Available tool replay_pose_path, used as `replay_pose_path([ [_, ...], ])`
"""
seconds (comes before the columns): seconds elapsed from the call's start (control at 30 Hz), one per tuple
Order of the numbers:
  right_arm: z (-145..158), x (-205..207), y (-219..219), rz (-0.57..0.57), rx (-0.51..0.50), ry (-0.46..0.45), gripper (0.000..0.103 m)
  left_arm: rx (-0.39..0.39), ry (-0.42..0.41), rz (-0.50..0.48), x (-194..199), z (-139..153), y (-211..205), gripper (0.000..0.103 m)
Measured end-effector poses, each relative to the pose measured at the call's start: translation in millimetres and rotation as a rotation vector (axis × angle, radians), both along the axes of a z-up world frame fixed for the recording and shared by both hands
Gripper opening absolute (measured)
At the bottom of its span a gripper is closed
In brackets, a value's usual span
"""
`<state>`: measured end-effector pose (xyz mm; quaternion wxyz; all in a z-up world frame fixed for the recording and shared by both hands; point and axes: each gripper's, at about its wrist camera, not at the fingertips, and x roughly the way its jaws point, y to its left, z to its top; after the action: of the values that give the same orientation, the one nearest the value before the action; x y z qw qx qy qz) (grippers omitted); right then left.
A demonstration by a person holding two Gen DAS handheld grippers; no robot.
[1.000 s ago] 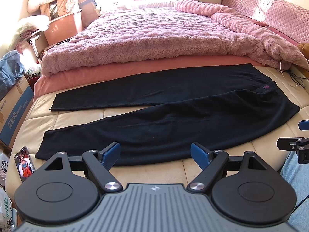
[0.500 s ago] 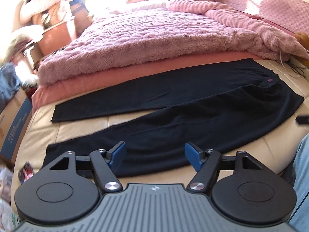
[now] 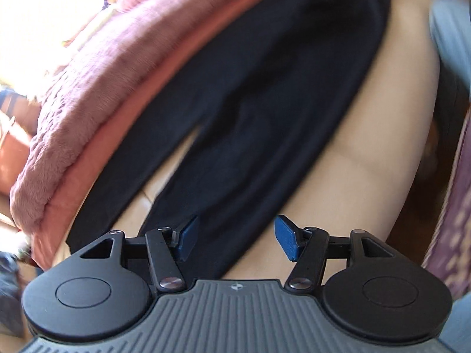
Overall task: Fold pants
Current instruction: 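Lower both grippers onto the pant leg hems and close them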
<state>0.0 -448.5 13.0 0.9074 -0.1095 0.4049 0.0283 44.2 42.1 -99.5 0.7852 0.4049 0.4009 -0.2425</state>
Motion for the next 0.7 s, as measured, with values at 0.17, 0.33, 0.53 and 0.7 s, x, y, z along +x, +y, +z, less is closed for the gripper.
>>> replay_pose_path([
  [0.17,-28.2,15.7,-29.4,-0.032,-0.054,0.086,0.022,0.174,0.007,-0.034,1.7,-42.3,8.4,0.066],
  [0.33,-42.1,22.3,-47.5,-0.054,-0.08,0.109,0.022,0.318,-0.058,-0.128,0.2,-64.0,10.2,0.067],
  [0.53,-47.5,19.9,-49.5,-0.057,-0.065,0.113,0.023,0.459,-0.2,-0.184,-8.6,-82.5,11.9,0.06],
  [0.7,-52.9,17.2,-52.9,-0.059,-0.071,0.137,0.023,0.506,-0.245,-0.208,-11.9,-89.9,18.5,0.057],
])
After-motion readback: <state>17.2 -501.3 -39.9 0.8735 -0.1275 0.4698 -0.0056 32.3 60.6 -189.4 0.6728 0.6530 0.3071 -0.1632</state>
